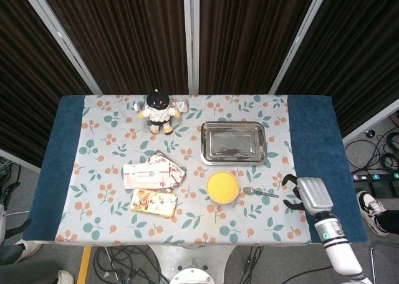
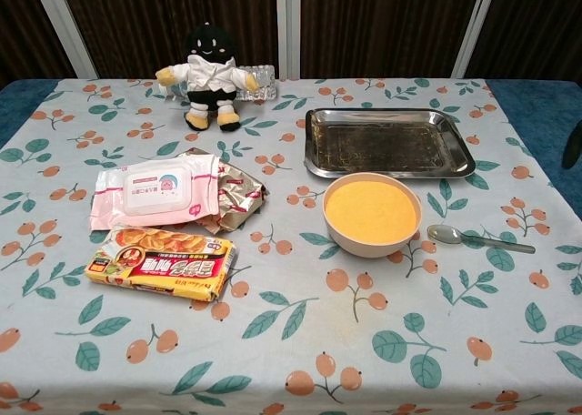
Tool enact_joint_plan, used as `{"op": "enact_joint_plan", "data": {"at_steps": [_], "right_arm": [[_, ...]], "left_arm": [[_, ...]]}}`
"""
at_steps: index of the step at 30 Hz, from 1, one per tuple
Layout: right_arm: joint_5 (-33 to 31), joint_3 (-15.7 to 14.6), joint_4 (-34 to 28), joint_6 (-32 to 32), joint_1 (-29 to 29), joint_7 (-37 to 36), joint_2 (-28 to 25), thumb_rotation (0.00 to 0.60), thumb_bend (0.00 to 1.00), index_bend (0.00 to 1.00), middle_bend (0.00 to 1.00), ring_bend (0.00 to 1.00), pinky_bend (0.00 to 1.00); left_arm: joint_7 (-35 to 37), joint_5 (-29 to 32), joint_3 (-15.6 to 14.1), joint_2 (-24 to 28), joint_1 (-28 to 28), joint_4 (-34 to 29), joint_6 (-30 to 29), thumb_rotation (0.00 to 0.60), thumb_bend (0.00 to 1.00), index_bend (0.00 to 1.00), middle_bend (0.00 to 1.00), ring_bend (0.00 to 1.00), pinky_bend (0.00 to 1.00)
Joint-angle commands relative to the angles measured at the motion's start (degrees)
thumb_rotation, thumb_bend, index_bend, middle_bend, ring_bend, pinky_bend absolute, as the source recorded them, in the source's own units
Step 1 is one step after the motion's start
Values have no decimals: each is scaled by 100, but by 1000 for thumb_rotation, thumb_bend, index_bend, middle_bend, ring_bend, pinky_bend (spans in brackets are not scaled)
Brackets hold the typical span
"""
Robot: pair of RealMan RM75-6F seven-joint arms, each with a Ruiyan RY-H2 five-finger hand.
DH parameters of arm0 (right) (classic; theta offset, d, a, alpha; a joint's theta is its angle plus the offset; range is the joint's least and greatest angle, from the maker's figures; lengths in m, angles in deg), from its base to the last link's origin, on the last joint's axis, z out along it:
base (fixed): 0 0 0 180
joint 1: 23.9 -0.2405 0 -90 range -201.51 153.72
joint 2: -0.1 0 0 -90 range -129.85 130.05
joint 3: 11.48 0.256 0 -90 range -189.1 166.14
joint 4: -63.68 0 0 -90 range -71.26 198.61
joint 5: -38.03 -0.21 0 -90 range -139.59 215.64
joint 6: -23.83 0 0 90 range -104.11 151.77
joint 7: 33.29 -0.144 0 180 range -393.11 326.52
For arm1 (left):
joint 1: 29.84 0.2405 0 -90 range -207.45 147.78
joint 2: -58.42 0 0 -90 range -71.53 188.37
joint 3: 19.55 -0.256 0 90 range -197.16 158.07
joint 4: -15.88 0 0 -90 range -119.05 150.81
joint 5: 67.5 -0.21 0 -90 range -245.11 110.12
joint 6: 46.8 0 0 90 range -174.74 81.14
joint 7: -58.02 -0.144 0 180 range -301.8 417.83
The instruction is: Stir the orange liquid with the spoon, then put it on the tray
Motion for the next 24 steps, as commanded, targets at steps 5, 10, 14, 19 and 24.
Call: {"op": "enact_joint_plan", "data": {"at_steps": [5,10,14,19,24], "right_arm": [[-616,-7,503,508,-382,325,604,600,181,474,1000,1000,1000],[-956,-25,687,736,-586,560,802,600,214,480,1000,1000,1000],[-1294,-64,826,941,-790,855,927,600,233,480,1000,1000,1000],[-1605,-82,1037,1023,-968,1065,1123,600,245,480,1000,1000,1000],[-1781,-109,1244,1048,-1080,1152,1298,600,245,488,1000,1000,1000]], "left_arm": [[140,15,7,-58,-9,138,50,600,66,234,122,103,114],[215,1,12,-94,-17,213,64,600,66,234,122,102,114],[249,-3,11,-116,-28,261,90,600,66,234,122,103,114],[285,5,6,-139,-27,307,113,600,66,235,122,102,114],[316,14,8,-152,-25,334,122,600,66,234,122,103,114]]}}
